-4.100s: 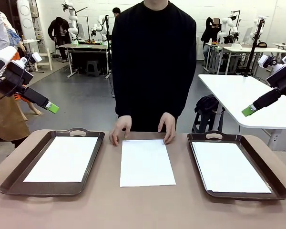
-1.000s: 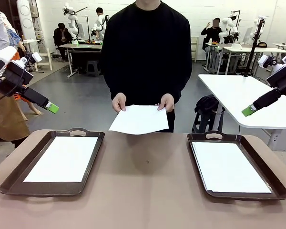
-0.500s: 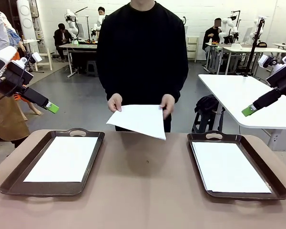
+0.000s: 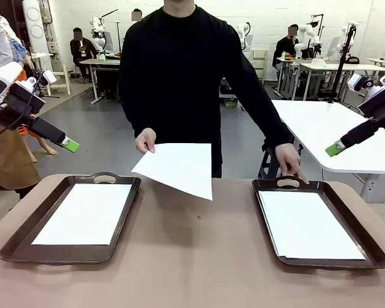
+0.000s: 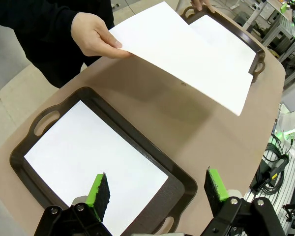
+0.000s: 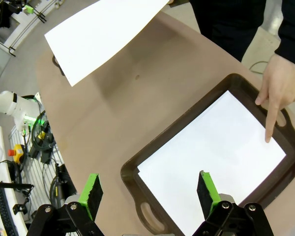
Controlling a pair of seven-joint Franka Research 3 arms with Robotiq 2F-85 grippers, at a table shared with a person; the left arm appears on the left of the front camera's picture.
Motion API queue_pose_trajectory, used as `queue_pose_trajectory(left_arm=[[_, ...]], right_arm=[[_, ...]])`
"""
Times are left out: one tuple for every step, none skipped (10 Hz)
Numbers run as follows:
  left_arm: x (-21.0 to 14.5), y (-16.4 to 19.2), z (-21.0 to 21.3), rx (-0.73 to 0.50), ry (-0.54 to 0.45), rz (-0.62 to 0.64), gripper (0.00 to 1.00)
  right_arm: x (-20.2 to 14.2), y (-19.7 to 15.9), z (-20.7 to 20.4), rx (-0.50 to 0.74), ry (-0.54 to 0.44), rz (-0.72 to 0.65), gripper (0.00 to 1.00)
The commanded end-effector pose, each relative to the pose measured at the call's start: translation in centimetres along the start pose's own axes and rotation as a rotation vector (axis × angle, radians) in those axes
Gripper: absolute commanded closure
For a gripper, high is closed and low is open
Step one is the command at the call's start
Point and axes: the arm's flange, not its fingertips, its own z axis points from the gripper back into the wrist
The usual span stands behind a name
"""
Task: Sort the A4 documents.
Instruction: Receive the A4 Paper.
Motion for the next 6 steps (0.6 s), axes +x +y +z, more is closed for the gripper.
queue_pose_trajectory(left_arm=[[0.01, -0.01, -0.02, 0.0, 0.001, -0.006, 0.0], [0.01, -0.01, -0.02, 0.0, 0.001, -0.006, 0.0], [0.01, -0.01, -0.02, 0.0, 0.001, -0.006, 0.0], [0.01, -0.01, -0.02, 0.0, 0.001, -0.006, 0.0], [0.01, -0.01, -0.02, 0.0, 0.001, -0.006, 0.0], [0.01, -0.01, -0.02, 0.0, 0.001, -0.006, 0.0]], right_arm=[[0.05, 0.04, -0.1, -0.003, -0.004, 0.0, 0.0], [0.05, 0.04, -0.1, -0.003, -0.004, 0.0, 0.0], [0.05, 0.04, -0.1, -0.003, -0.004, 0.0, 0.0], [0.05, 0.04, -0.1, -0.003, -0.004, 0.0, 0.0], [0.05, 0.04, -0.1, -0.003, -0.004, 0.0, 0.0], [0.05, 0.04, -0.1, -0.003, -0.004, 0.0, 0.0]])
